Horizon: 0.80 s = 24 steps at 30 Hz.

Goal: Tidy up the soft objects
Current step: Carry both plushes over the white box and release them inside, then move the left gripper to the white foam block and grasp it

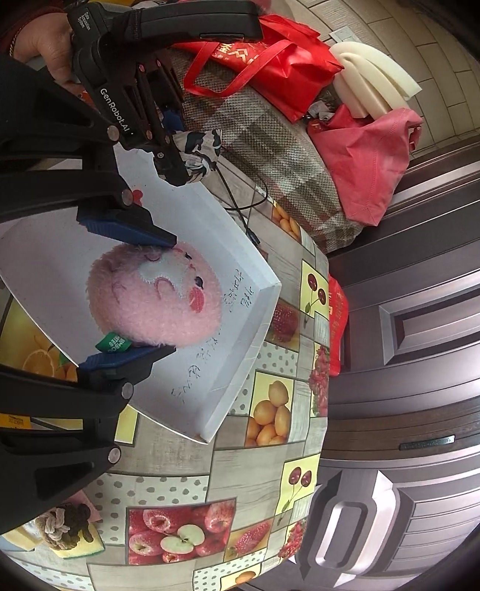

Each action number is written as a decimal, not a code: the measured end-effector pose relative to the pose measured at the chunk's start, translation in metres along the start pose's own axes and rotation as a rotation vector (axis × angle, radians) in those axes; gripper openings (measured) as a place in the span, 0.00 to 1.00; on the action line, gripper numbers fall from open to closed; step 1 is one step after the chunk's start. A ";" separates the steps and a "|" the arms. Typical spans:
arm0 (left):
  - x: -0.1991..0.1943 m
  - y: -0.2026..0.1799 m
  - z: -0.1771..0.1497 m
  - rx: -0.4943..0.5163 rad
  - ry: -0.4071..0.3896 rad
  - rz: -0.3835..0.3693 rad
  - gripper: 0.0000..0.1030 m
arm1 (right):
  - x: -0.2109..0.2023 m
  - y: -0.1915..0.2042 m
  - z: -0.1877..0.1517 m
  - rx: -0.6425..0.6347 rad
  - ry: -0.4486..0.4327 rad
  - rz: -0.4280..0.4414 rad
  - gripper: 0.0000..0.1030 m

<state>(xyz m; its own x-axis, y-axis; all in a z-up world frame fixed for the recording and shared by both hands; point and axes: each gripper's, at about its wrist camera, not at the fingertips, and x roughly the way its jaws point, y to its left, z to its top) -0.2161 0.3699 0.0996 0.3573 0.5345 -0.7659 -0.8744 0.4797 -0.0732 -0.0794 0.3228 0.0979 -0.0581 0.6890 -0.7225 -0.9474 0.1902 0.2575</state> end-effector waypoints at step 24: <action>-0.058 0.015 -0.002 -0.004 -0.151 0.024 1.00 | -0.073 -0.010 0.001 0.083 -0.216 -0.056 1.00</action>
<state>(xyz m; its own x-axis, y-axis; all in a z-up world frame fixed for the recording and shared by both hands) -0.2505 0.3445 0.1419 0.3814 0.6446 -0.6626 -0.8843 0.4632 -0.0585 -0.0653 0.2710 0.1486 0.0716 0.8077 -0.5852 -0.9176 0.2832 0.2787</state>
